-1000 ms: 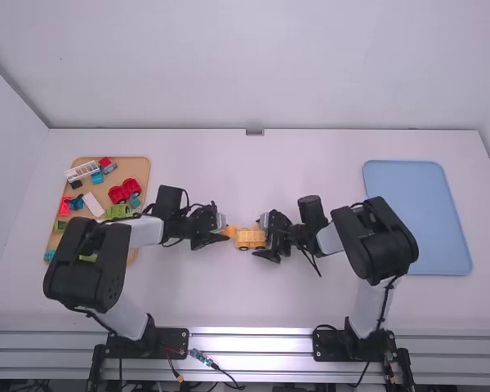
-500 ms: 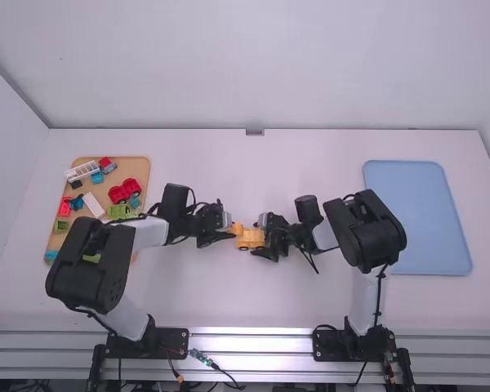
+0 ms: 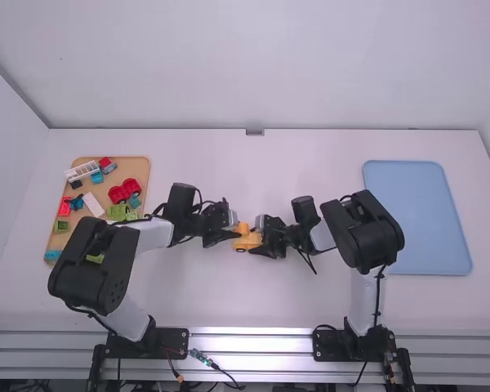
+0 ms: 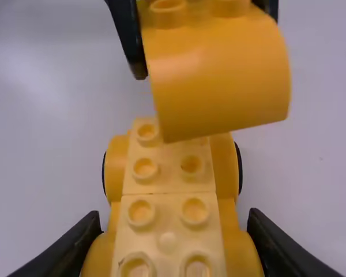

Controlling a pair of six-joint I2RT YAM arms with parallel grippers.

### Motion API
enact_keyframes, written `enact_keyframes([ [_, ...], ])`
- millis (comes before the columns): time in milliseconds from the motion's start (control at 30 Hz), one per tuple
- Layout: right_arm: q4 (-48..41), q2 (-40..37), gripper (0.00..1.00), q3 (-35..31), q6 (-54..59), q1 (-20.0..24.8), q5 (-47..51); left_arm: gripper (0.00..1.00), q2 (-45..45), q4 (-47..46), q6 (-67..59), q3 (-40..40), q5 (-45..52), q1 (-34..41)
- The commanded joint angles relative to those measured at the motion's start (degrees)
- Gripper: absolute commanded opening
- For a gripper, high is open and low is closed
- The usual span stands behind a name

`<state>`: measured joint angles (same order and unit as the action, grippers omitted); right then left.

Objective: Assemble lego blocks to make yellow taxi

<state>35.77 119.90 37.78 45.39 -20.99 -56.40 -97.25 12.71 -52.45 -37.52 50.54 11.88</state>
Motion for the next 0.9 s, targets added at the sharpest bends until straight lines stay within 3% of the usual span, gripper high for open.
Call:
enact_keyframes([
  [0, -0.2, 1.0, 0.39, 0.9, 0.0, -0.1, -0.8, 0.02, -1.6, -0.4, 0.8, -1.7, 1.5, 0.8],
  [500, -0.2, 1.0, 0.31, 0.8, -0.1, -0.1, -0.8, 0.02, -5.0, -4.3, -1.8, -4.8, -0.1, 5.8],
  [767, -0.2, 1.0, 0.25, 0.8, 0.0, -0.1, -0.8, 0.02, -9.1, 0.4, 1.4, -4.7, 0.0, 5.8],
  [867, -0.2, 1.0, 0.25, 0.8, -0.1, -0.1, -0.8, 0.02, -10.2, 0.0, -0.7, -4.7, 4.3, 5.7],
])
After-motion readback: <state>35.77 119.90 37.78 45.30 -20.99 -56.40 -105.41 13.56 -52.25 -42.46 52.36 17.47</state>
